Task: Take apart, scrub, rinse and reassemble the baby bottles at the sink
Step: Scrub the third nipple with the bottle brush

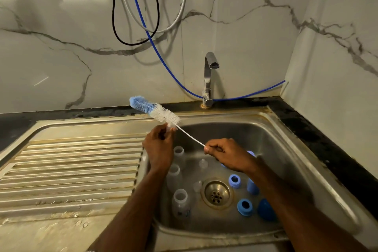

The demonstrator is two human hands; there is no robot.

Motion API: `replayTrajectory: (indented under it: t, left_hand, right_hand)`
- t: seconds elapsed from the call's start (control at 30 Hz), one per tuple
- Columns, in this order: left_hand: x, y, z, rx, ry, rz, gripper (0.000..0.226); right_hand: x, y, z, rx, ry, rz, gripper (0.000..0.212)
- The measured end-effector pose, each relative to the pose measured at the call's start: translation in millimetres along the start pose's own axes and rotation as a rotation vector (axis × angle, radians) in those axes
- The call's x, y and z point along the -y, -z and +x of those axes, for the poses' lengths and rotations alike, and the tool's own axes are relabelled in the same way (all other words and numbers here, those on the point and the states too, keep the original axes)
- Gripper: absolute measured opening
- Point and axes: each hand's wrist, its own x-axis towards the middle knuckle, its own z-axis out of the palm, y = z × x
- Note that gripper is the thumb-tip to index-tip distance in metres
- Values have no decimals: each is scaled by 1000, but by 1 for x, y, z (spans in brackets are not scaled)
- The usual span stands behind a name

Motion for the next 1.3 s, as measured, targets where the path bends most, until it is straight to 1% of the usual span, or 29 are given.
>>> replayTrajectory:
  t: [0.03,0.07,0.1,0.17,0.2,0.23,0.27,0.33,0.4,0.43,0.5,0.57,0.63,0.7,0.8,0.87,0.93,1.0,1.07,1.13,1.2,1.23,1.3]
  left_hand:
    - [1,-1,1,2,14,-20,11]
    - [1,-2,2,12,99,-119,18]
    - [-1,-2,4,41,255,-297,22]
    - [-9,4,6,156,596,-700,28]
    - [-12,7,6,222,707,-826,29]
    - [-13,10,7,282,772,-888,29]
    - [-14,12,7,328,791,-907,30]
    - [-15,11,4,345,742,-886,31]
    - [-13,7,1,287,578,-833,26]
    - [-11,6,0,257,472,-762,21]
    - [-6,4,-1,206,276,-524,21]
    - [-1,4,0,139,74,-214,31]
    - [5,4,1,73,-116,64,35]
    - [9,3,2,57,-241,191,35]
    - [10,2,4,64,-346,256,33]
    - [10,1,6,55,-363,271,31]
    - [8,2,5,15,-321,251,25]
    - [5,3,5,-7,-228,228,16]
    - [6,3,7,-18,-88,183,18]
    - [7,4,9,-29,90,57,18]
    - [10,6,12,19,232,-128,15]
    - [10,7,12,75,287,-271,14]
    - [7,9,13,209,369,-571,17]
  right_hand:
    - [-2,1,0,-8,4,-4,17]
    - [-6,2,1,-14,4,-12,17]
    - [-10,4,1,-19,6,-22,17]
    - [-19,7,0,-35,7,-38,16]
    - [-22,9,0,-48,6,-38,16]
    - [-24,9,-1,-64,4,-37,15]
    - [-24,10,0,-76,2,-35,14]
    - [-22,9,0,-79,1,-38,14]
    - [-15,8,-1,-44,6,-25,15]
    - [-10,8,-3,-11,1,0,15]
    - [-1,8,-5,49,-19,38,18]
    - [4,6,-5,75,-33,36,23]
    - [6,1,-3,77,-45,33,26]
    - [7,-3,-1,70,-74,71,28]
    - [10,-4,0,56,-138,204,32]
    - [13,-1,-1,88,-194,329,34]
    - [13,2,-1,146,-236,390,35]
    - [8,1,0,143,-246,375,35]
    - [-1,-2,2,59,-234,337,33]
    - [-10,-2,5,-70,-202,292,30]
    - [-18,1,7,-178,-160,222,25]
    - [-20,3,7,-191,-137,173,23]
    - [-23,4,7,-151,-81,60,20]
